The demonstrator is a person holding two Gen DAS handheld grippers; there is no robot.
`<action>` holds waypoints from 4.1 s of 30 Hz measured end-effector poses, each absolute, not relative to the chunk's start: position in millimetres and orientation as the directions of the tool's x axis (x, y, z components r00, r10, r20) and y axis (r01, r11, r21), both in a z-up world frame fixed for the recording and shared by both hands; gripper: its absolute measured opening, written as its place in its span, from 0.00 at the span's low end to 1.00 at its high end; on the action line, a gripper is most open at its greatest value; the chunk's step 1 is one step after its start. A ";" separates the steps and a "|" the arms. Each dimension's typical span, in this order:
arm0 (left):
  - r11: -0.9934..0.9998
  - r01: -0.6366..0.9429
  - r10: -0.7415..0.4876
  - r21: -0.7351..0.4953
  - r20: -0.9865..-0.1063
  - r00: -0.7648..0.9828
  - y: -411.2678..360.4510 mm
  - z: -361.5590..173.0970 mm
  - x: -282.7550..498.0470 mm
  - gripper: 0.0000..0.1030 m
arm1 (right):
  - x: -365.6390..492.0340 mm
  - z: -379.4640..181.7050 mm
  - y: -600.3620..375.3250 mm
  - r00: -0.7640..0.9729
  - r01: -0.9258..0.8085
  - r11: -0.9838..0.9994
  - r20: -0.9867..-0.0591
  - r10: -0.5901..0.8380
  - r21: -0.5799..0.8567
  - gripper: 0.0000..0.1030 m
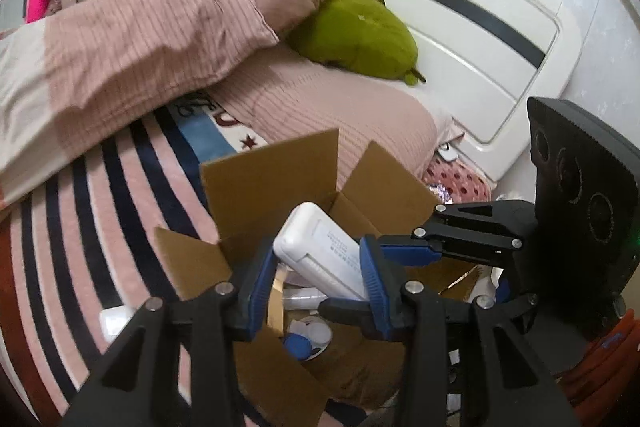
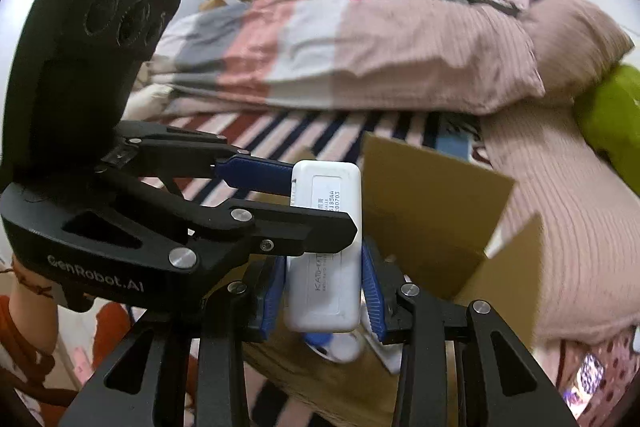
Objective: Organize rigid objects
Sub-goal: 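Carry the power bank into the box and open the right gripper, then move the right gripper back and grasp the white earbud case, then carry the earbud case into the box and release it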
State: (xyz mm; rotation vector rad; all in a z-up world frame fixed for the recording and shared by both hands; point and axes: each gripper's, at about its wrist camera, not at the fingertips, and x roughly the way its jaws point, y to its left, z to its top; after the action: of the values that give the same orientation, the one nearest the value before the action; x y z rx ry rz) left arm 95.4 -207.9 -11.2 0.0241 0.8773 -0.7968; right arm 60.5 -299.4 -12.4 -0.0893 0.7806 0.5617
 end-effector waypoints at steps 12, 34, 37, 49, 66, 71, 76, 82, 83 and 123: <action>0.777 0.593 -0.548 -0.212 -0.693 0.470 -194.7 -2.5 82.2 0.82 | 61.6 -22.8 -307.9 0.538 -0.501 0.860 -0.743 0.399 0.098 0.44; 0.913 0.363 -0.397 -0.186 -0.605 0.690 -15.4 14.8 28.8 0.88 | 41.3 8.9 -185.2 0.527 -0.645 0.763 -0.709 0.468 0.025 0.61; 0.933 0.306 -0.357 -0.191 -0.613 0.704 14.3 0.3 25.0 0.90 | 45.5 -3.3 -147.0 0.472 -0.692 0.720 -0.726 0.500 0.046 0.64; 0.964 0.143 -0.260 -0.226 -0.670 0.695 86.8 -64.4 17.0 0.97 | 114.7 -124.1 -81.2 0.430 -0.551 0.831 -0.830 0.356 0.071 0.81; 0.962 0.124 -0.261 -0.243 -0.693 0.672 91.1 -78.8 16.0 0.97 | 155.6 -165.9 -90.7 0.540 -0.484 0.875 -0.788 0.295 -0.005 0.49; 0.962 0.136 -0.267 -0.238 -0.697 0.666 87.4 -76.5 17.9 0.97 | 136.8 -159.3 -88.8 0.505 -0.580 0.815 -0.776 0.377 0.019 0.49; 0.936 0.196 -0.348 -0.293 -0.674 0.651 76.1 -67.1 18.7 0.97 | 105.4 -127.6 -85.2 0.493 -0.668 0.744 -0.731 0.472 0.030 0.49; 0.867 0.341 -0.497 -0.363 -0.606 0.620 31.5 -36.8 25.4 0.86 | 61.7 -65.3 -98.0 0.503 -0.739 0.673 -0.639 0.582 0.030 0.49; 0.856 0.360 -0.517 -0.371 -0.599 0.612 23.7 -32.1 27.5 0.82 | 55.2 -55.7 -102.8 0.513 -0.743 0.669 -0.624 0.590 0.022 0.49; 0.817 0.539 -0.526 -0.203 -0.644 0.555 -173.2 3.7 66.9 0.95 | 52.1 -10.0 -314.7 0.717 -0.460 0.887 -0.606 0.344 -0.040 0.76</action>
State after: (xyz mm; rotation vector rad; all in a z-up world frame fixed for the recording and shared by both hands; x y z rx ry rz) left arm 66.9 -173.2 3.7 0.0190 0.7547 -0.6293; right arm 52.1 -314.7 -10.0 -0.1937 0.6297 0.4477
